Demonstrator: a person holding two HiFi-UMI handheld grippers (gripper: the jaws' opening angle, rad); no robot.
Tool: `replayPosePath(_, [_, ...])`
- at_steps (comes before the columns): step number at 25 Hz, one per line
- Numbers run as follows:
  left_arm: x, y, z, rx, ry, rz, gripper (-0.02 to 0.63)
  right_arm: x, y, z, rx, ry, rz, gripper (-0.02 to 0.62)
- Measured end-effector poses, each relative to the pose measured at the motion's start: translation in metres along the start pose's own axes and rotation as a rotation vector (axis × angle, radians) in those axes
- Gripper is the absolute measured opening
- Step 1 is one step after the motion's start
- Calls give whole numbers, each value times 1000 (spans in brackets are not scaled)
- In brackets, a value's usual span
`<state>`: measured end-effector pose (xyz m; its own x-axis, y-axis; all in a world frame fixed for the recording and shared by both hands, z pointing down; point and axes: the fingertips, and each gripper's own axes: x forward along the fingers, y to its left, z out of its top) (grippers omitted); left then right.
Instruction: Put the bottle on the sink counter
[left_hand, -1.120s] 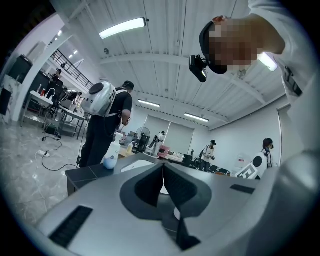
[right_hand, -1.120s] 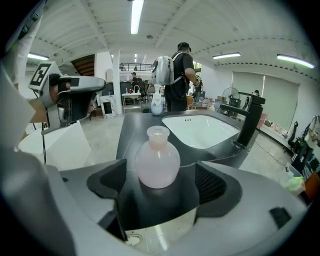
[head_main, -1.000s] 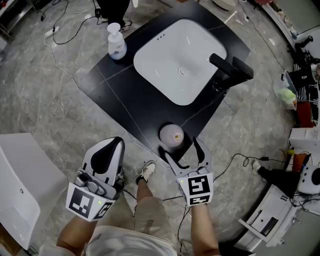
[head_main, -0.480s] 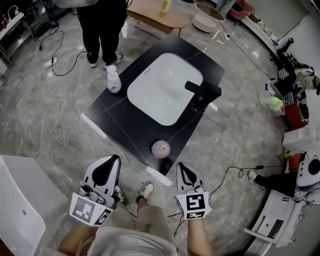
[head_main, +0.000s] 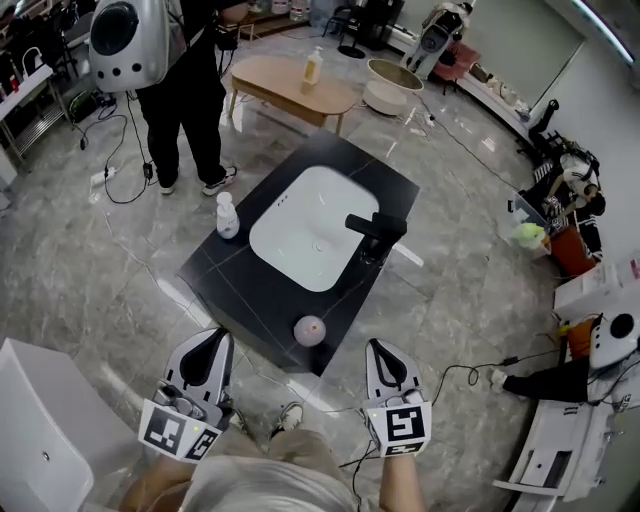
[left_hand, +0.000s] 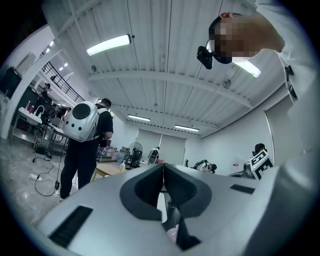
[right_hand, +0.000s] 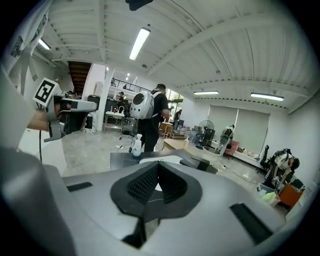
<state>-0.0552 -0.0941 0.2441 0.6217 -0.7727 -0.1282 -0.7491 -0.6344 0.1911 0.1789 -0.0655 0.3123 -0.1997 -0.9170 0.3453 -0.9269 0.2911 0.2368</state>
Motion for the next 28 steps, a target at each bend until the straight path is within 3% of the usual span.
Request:
replayPosePath(6, [-7,4,36,2,-56,25,17,-25,-6,50,-64,-85,-4,11])
replayPosePath(14, [-23,11,77,22,-119,63,17,-54,-11,98,-74,-179,-23,11])
replayPosePath(28, [-54,15,88,12,-140,139,17,-93,-19,106,-88,-204,-48,11])
